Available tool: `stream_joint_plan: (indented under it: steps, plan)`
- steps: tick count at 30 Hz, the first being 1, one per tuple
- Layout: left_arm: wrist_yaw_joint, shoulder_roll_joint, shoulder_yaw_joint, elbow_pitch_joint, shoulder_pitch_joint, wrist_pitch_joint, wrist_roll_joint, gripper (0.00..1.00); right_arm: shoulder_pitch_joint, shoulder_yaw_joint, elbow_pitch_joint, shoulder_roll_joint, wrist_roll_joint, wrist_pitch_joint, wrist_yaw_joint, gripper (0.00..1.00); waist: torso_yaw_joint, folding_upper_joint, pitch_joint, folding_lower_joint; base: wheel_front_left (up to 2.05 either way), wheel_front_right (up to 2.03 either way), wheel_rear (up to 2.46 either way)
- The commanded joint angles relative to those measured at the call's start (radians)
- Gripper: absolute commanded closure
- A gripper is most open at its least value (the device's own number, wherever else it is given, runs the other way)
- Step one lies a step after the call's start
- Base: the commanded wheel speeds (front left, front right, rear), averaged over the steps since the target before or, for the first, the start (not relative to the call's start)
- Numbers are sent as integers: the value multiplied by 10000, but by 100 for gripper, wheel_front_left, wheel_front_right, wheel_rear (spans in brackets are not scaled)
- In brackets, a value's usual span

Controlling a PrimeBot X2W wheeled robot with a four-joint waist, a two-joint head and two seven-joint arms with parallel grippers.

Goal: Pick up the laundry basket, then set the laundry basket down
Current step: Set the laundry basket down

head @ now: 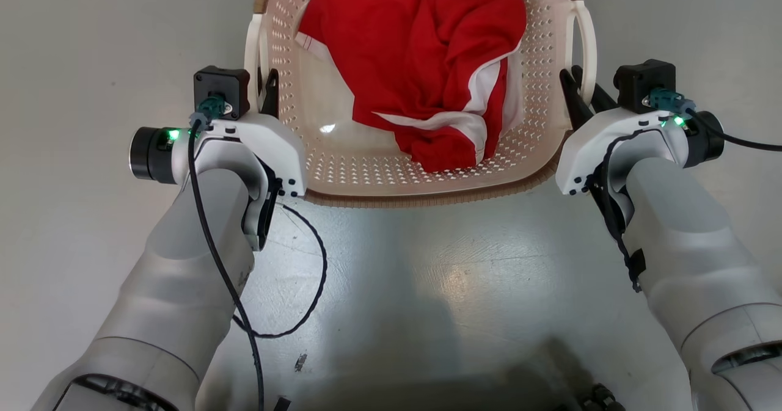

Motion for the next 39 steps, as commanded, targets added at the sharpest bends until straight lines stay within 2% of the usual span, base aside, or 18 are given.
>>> stream_joint_plan:
  steps: [1, 6, 26, 27, 28, 29, 39]
  plan:
    - [-298, 86, 368, -198, -78, -62, 347, 100, 127, -183, -252, 152, -401, -204, 56, 100, 64, 0, 113, -1, 0, 0, 0]
    - [-445, -37, 808, -138, -123, -62, 771, 100, 214, -493, -322, 156, -671, -204, 56, 100, 184, 0, 260, -1, 0, 0, 0]
    - [-810, -273, 1866, 220, -231, -62, 1782, 100, 277, -366, -498, 158, -312, -204, 56, 100, 134, 0, 592, -1, 0, 0, 0]
    - [-779, -288, 1913, 234, -228, -62, 1804, 55, 277, -397, -506, 158, -296, -204, 56, 78, 140, 0, 610, -1, 0, 0, 0]
    - [-727, -302, 1979, 246, -226, -62, 1812, 0, 270, -428, -529, 158, -302, -204, 56, 51, 141, 0, 629, -1, 0, 0, 0]
    - [-706, -316, 2029, 273, -222, -62, 1820, 0, 264, -478, -602, 158, -329, -204, 56, 0, 138, 0, 647, -1, 0, 0, 0]
    - [-586, -402, 2349, 372, -160, -63, 2014, 0, 628, -643, -1486, 158, -272, -204, 56, 0, 183, 0, 528, -1, 0, 0, 0]
